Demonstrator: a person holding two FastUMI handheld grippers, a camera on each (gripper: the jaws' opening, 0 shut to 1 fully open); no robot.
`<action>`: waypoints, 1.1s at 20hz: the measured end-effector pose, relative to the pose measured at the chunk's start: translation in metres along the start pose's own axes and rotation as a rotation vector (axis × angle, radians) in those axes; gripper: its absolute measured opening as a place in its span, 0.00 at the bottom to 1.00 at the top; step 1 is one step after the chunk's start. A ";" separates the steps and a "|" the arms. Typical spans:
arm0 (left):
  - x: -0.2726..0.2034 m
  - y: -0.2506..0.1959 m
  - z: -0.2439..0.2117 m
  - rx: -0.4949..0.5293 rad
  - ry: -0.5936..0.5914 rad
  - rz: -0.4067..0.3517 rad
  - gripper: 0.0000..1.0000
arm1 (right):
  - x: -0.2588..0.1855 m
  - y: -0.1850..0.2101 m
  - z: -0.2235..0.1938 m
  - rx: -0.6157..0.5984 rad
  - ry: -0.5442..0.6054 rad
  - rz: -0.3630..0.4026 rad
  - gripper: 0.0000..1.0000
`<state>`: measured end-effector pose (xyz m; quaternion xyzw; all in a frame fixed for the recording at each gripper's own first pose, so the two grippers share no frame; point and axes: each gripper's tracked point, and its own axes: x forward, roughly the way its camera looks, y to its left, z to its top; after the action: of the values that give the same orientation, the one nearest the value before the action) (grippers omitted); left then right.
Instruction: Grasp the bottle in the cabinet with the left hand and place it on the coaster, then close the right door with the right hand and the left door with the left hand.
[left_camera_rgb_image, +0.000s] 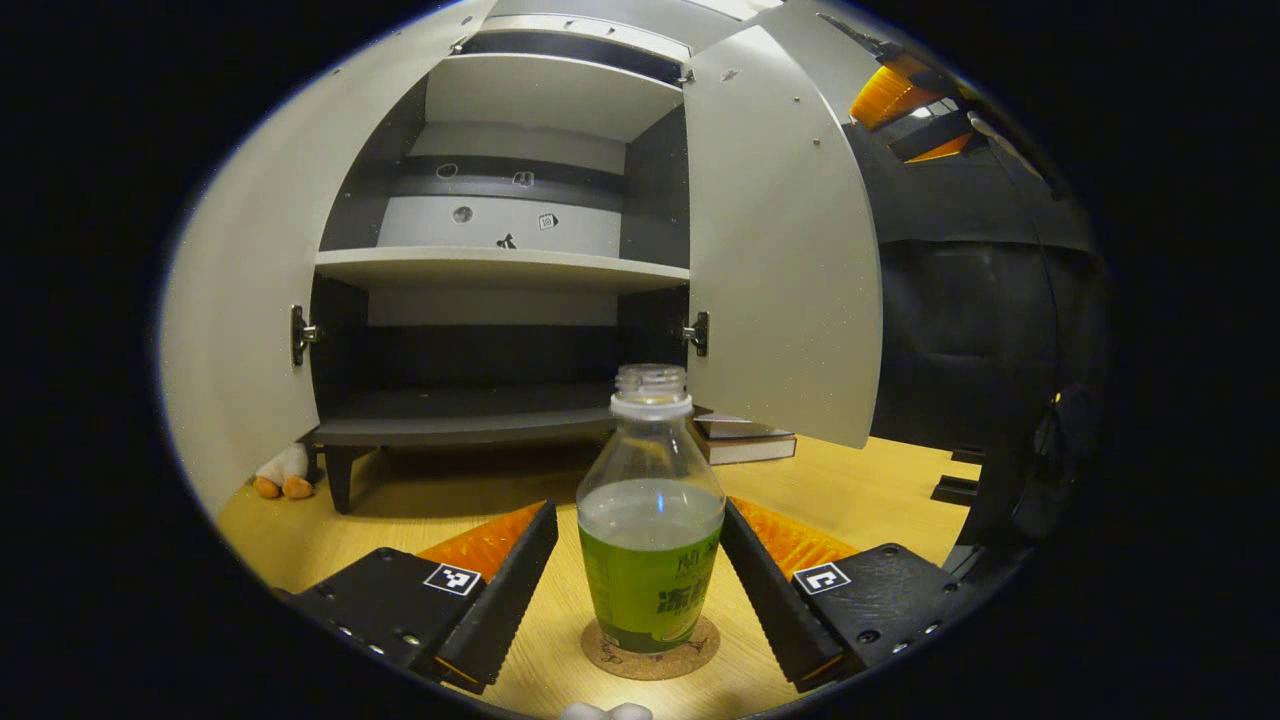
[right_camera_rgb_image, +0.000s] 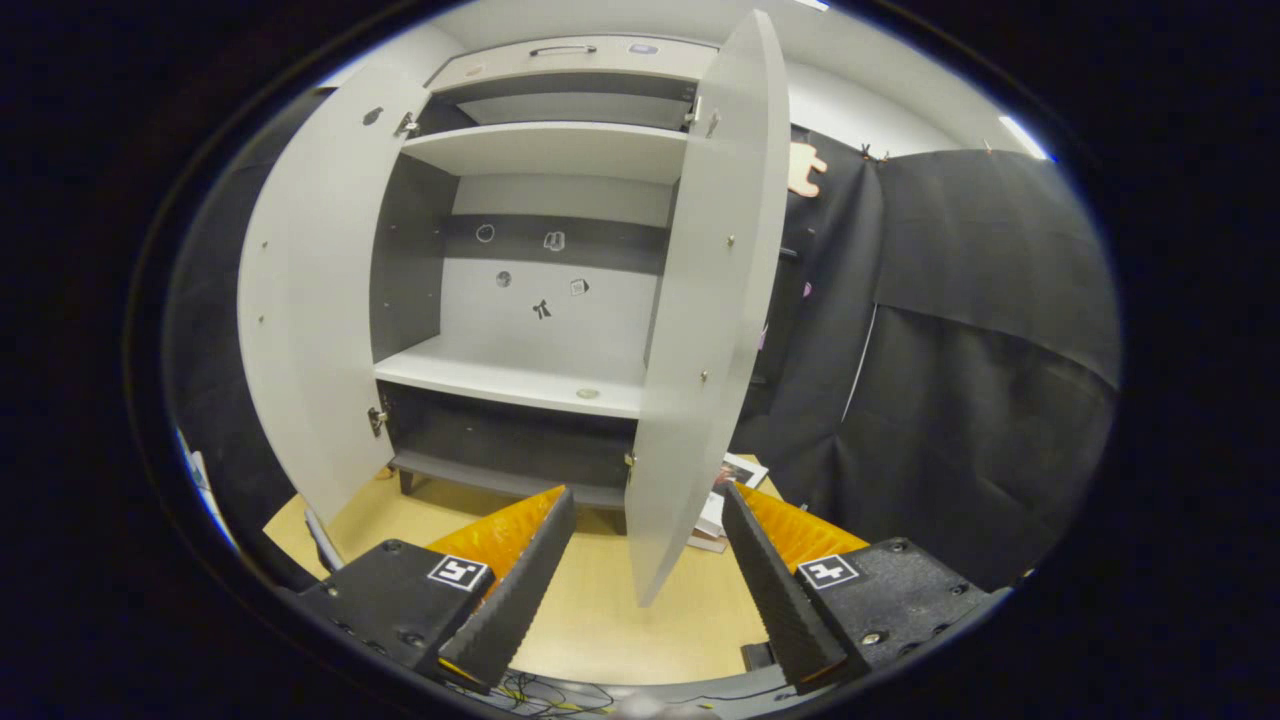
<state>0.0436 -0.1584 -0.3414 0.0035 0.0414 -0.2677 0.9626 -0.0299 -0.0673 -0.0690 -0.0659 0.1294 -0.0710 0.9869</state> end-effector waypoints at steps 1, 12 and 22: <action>-0.001 0.001 0.010 -0.004 -0.011 0.004 0.98 | 0.000 0.000 0.000 0.005 -0.001 0.002 0.98; -0.019 0.028 0.161 -0.010 -0.094 0.151 0.97 | -0.009 0.011 0.020 0.049 -0.073 0.022 0.98; -0.085 0.093 0.247 0.001 -0.075 0.350 0.97 | 0.002 0.010 0.039 0.094 -0.167 0.065 0.96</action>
<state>0.0386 -0.0420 -0.0895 0.0010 0.0043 -0.0959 0.9954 -0.0165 -0.0530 -0.0337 -0.0208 0.0452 -0.0393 0.9980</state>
